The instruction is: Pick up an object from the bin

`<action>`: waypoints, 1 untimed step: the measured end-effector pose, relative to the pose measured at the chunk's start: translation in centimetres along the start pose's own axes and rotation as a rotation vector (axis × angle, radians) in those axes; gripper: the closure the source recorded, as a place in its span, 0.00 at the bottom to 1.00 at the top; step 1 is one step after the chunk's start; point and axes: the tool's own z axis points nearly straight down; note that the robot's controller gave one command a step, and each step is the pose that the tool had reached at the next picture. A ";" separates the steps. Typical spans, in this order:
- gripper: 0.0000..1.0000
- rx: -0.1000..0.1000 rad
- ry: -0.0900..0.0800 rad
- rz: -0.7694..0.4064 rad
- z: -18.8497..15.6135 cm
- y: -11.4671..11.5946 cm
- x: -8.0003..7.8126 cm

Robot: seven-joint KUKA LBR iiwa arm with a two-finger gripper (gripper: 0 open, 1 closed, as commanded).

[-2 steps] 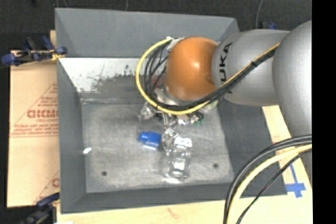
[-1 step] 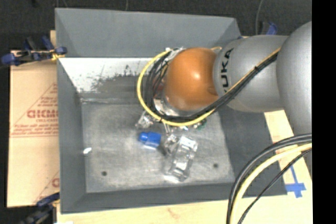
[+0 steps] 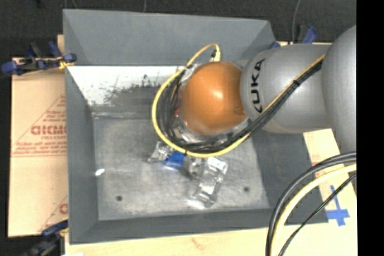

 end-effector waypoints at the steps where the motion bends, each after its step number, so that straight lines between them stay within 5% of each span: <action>1: 1.00 -0.003 0.000 0.005 -0.1 0.0 0.0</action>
Offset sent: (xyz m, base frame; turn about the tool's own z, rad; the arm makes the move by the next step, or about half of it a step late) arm 0.0000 0.0000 0.0000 0.0000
